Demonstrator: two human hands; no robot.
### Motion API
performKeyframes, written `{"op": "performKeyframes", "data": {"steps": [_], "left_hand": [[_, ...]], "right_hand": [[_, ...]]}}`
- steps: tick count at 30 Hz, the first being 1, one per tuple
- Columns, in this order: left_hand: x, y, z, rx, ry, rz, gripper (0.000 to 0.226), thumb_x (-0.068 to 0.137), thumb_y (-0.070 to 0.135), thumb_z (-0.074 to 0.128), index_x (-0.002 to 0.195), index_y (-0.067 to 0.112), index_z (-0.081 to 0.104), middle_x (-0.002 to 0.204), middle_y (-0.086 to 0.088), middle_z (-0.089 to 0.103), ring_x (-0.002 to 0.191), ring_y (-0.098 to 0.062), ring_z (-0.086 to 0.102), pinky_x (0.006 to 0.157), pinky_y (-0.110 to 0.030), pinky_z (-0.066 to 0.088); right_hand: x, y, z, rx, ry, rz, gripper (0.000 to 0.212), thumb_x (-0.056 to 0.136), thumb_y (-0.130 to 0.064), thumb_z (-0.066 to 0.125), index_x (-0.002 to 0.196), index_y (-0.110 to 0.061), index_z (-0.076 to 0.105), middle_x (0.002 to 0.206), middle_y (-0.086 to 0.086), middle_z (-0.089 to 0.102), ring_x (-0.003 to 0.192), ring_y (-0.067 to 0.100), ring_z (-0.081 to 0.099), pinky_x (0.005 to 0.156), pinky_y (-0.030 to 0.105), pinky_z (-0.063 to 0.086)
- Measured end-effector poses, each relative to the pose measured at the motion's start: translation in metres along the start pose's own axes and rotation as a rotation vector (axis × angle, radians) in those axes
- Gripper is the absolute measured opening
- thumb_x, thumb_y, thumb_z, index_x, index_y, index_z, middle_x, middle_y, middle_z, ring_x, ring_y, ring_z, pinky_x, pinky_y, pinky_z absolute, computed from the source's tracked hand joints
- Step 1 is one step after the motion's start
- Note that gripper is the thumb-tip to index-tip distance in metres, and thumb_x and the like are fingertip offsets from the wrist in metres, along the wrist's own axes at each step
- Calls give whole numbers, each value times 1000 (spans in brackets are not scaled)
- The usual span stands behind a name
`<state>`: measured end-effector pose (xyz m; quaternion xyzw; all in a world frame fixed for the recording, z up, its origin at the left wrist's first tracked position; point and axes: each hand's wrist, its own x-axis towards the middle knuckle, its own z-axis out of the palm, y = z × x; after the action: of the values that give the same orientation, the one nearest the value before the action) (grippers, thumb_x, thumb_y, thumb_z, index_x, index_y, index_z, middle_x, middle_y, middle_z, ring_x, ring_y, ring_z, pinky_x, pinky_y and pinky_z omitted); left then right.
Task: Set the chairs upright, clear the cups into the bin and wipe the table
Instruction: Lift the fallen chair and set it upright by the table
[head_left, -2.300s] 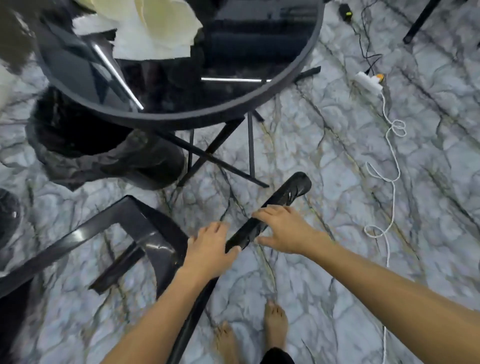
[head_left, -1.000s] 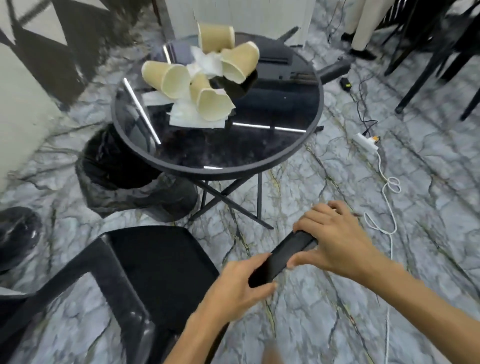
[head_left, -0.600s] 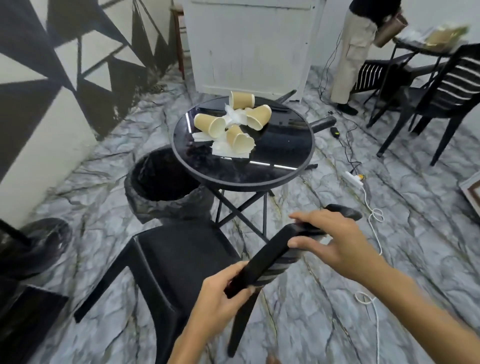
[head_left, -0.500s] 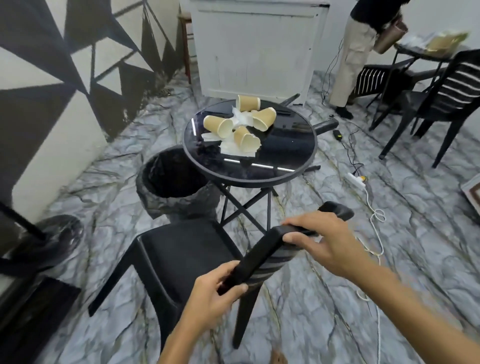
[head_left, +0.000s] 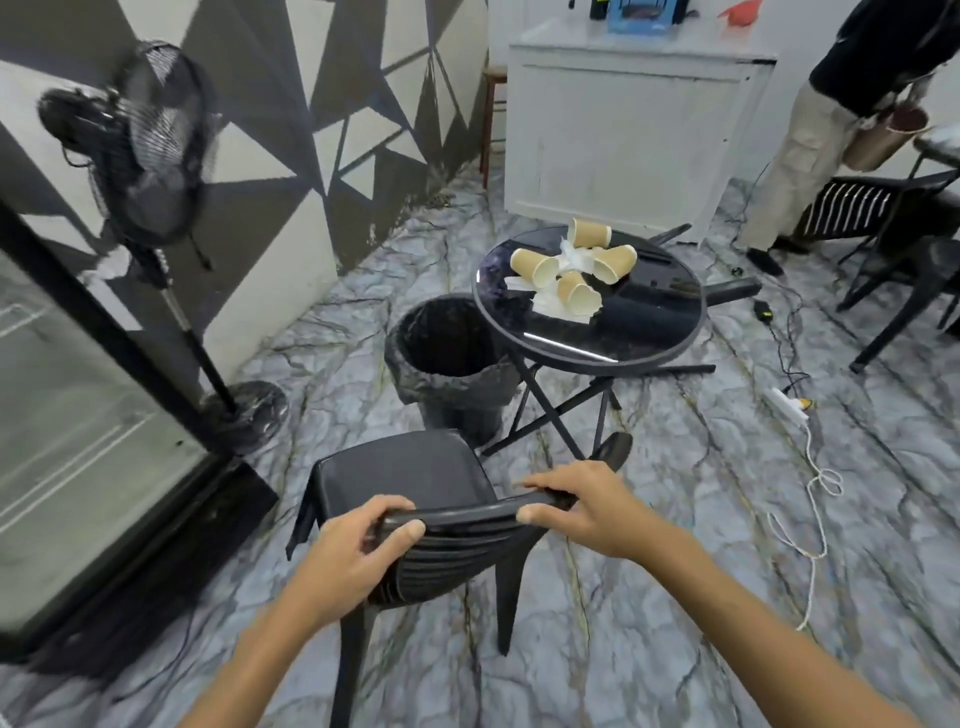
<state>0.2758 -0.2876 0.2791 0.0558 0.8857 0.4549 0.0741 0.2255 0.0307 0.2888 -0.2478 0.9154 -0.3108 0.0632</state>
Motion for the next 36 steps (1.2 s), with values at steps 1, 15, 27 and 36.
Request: {"op": "performKeyframes", "data": {"steps": [1,15,27,36], "left_hand": [[-8,-1,-8,73,5,4,60,72,92,43,103,45,65,98,20,72,92,1,68,85,-27,54],[-147,-99,-83,332,232,-252,59,70,95,40,89,47,69,90,17,71,90,5,61,77,-25,46],[-149,-105,-73,352,252,-222,60,75,87,54,65,28,60,59,4,59,61,-10,56,61,-37,40],[-143,-109,-72,358,321,-236,69,70,91,54,66,23,62,60,4,62,64,-11,59,64,-40,44]], "right_hand": [[-2,4,1,7,0,-19,58,88,-74,49,113,-27,72,76,-12,65,72,4,58,66,31,45],[28,-141,142,-123,-155,-115,91,75,-90,23,106,-17,68,96,-3,60,101,20,52,101,36,29],[46,-94,115,-225,-302,-95,90,73,-94,36,118,-22,66,105,-5,65,105,16,54,102,37,35],[59,-68,102,-226,-271,-118,79,72,-93,45,76,-16,63,73,0,62,75,15,55,71,41,49]]}}
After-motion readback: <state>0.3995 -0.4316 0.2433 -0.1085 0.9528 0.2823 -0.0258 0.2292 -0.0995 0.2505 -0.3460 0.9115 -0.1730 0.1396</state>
